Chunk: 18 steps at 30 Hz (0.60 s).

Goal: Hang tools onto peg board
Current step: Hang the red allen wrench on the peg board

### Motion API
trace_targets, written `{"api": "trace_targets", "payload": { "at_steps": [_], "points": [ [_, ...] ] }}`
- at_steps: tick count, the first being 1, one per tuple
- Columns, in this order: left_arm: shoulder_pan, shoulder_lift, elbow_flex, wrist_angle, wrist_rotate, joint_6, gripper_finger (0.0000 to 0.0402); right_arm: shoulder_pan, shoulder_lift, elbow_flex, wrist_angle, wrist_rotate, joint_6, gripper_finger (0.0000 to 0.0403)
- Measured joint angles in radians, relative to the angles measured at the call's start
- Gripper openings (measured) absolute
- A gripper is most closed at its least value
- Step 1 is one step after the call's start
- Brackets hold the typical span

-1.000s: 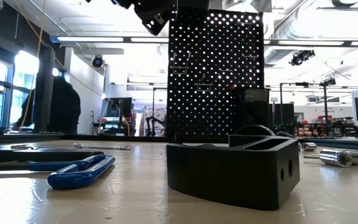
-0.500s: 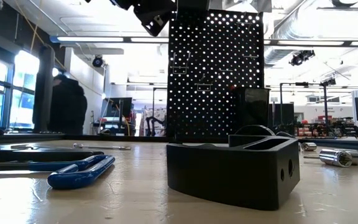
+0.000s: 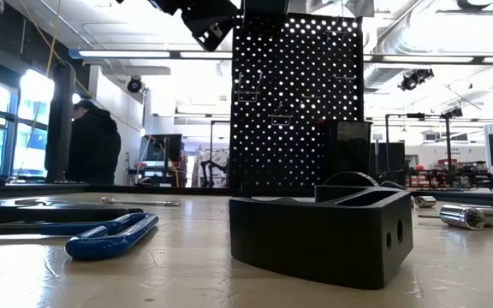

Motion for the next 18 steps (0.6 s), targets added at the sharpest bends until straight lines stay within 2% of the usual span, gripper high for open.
{"api": "trace_targets", "payload": {
  "at_steps": [5, 10, 18],
  "points": [
    [0.000, 0.000, 0.000, 0.000, 0.000, 0.000, 0.0161, 0.000, 0.026, -0.001, -0.063, -0.014, -0.055, 0.0042],
    [0.000, 0.000, 0.000, 0.000, -0.001, 0.001, 0.0161, 0.000, 0.014, -0.001, -0.127, 0.055, -0.110, 0.0042],
    [0.003, 0.000, -0.001, 0.002, -0.051, 0.011, 0.0161, 0.000, -0.026, 0.000, -0.182, 0.090, -0.162, 0.0042]
  ]
}}
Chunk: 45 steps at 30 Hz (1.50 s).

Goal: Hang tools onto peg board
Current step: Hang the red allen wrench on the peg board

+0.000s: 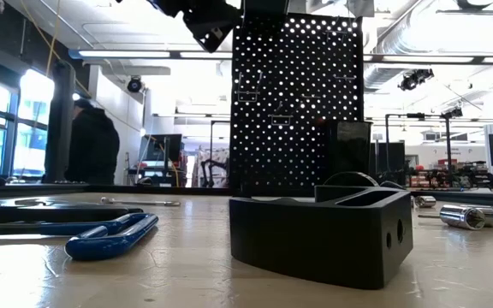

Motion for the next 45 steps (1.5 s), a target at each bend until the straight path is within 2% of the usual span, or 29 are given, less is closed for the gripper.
{"api": "trace_targets", "payload": {
  "at_steps": [7, 11, 15, 24, 28, 32, 45],
  "points": [
    [0.000, 0.000, 0.000, 0.010, -0.010, 0.016, 0.0161, -0.019, 0.012, -0.004, 0.006, -0.017, 0.000, 0.0041],
    [0.000, 0.000, 0.000, 0.009, -0.024, 0.018, 0.0161, -0.019, 0.008, -0.086, 0.063, -0.025, 0.012, 0.0041],
    [0.000, 0.000, 0.000, 0.004, -0.024, 0.015, 0.0161, -0.021, -0.026, -0.210, 0.205, -0.017, 0.069, 0.0041],
    [0.002, 0.000, 0.000, 0.001, -0.024, 0.024, 0.0161, -0.039, -0.187, -0.464, 0.508, -0.038, 0.184, 0.0041],
    [0.015, 0.000, 0.000, 0.011, -0.025, 0.023, 0.0161, -0.048, -0.210, -0.562, 0.676, -0.041, 0.279, 0.0041],
    [0.021, 0.000, 0.000, 0.010, -0.027, 0.002, 0.0161, -0.047, -0.205, -0.605, 0.837, -0.058, 0.375, 0.0041],
    [0.013, 0.000, 0.000, 0.007, -0.025, -0.002, 0.0161, -0.048, -0.183, -0.610, 0.842, -0.028, 0.377, 0.0041]
  ]
}}
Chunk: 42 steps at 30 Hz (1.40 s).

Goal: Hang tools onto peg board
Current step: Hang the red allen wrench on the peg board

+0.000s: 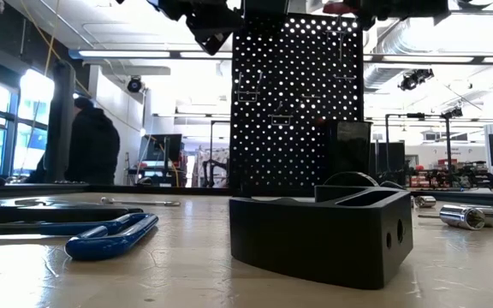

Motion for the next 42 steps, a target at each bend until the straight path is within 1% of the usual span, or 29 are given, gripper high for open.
{"api": "trace_targets", "payload": {
  "at_steps": [7, 10, 14, 18, 25, 35, 38, 42],
  "points": [
    [0.000, 0.000, 0.000, -0.001, 0.000, 0.001, 0.0161, -0.012, 0.000, 0.000, -0.024, 0.017, -0.003, 0.0044],
    [0.000, 0.000, 0.000, -0.003, 0.001, 0.001, 0.0161, -0.011, 0.001, 0.000, -0.059, 0.017, -0.023, 0.0051],
    [0.000, 0.000, 0.000, -0.001, 0.001, 0.002, 0.0161, -0.011, 0.001, 0.000, -0.087, 0.018, -0.055, 0.0048],
    [0.000, 0.000, 0.000, -0.001, 0.001, 0.002, 0.0161, -0.011, 0.000, 0.000, -0.088, 0.024, -0.055, 0.0048],
    [0.000, 0.000, 0.000, -0.002, 0.001, 0.002, 0.0161, -0.011, 0.000, 0.000, -0.095, 0.032, -0.050, 0.0069],
    [0.000, 0.000, 0.000, -0.007, 0.001, 0.001, 0.0161, -0.011, -0.016, 0.000, -0.099, 0.032, -0.046, 0.0075],
    [0.000, 0.000, 0.000, -0.008, 0.001, 0.001, 0.0161, -0.011, -0.040, 0.000, -0.098, 0.049, -0.048, 0.0085],
    [0.000, 0.000, 0.000, -0.008, 0.001, 0.002, 0.0161, -0.011, -0.071, 0.000, -0.099, 0.079, -0.043, 0.0110]
  ]
}}
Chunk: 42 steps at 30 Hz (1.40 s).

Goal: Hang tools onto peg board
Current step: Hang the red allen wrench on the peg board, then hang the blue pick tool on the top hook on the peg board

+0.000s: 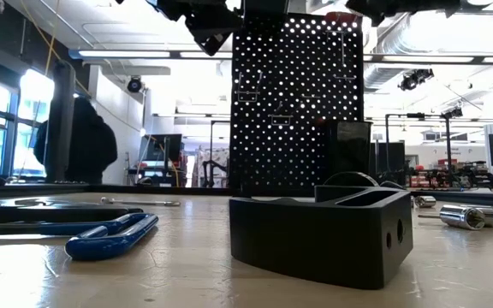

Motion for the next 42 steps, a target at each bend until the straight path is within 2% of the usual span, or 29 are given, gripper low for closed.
{"api": "trace_targets", "payload": {
  "at_steps": [8, 15, 19, 22, 28, 31, 36, 39, 42],
  "points": [
    [0.000, 0.000, 0.000, -0.008, -0.002, 0.000, 0.0161, 0.000, -0.054, 0.000, -0.001, 0.025, 0.027, 0.0139],
    [0.006, -0.002, 0.000, -0.118, -0.102, 0.033, 0.0161, 0.000, -0.137, 0.000, -0.046, 0.022, 0.033, 0.0140],
    [0.011, -0.023, 0.000, -0.261, -0.155, 0.040, 0.0161, 0.001, -0.202, 0.000, -0.145, -0.009, 0.030, 0.0140],
    [0.012, -0.061, -0.045, -0.306, -0.186, 0.050, 0.0161, 0.012, -0.253, 0.001, -0.292, -0.030, -0.028, 0.0140],
    [0.008, -0.108, -0.248, -0.108, -0.106, -0.032, 0.0161, 0.102, -0.324, 0.001, -0.674, -0.004, -0.210, 0.0140],
    [-0.046, -0.091, -0.337, -0.023, -0.101, -0.067, 0.0161, 0.148, -0.358, -0.027, -0.763, -0.002, -0.222, 0.0140],
    [-0.146, -0.045, -0.415, 0.124, -0.111, -0.137, 0.0161, 0.209, -0.448, -0.163, -0.717, 0.021, -0.129, 0.0140],
    [-0.226, -0.028, -0.420, 0.188, -0.114, -0.173, 0.0161, 0.236, -0.500, -0.263, -0.628, 0.031, -0.051, 0.0140],
    [-0.317, -0.026, -0.419, 0.227, -0.167, -0.208, 0.0161, 0.264, -0.549, -0.365, -0.517, 0.032, 0.036, 0.0140]
  ]
}}
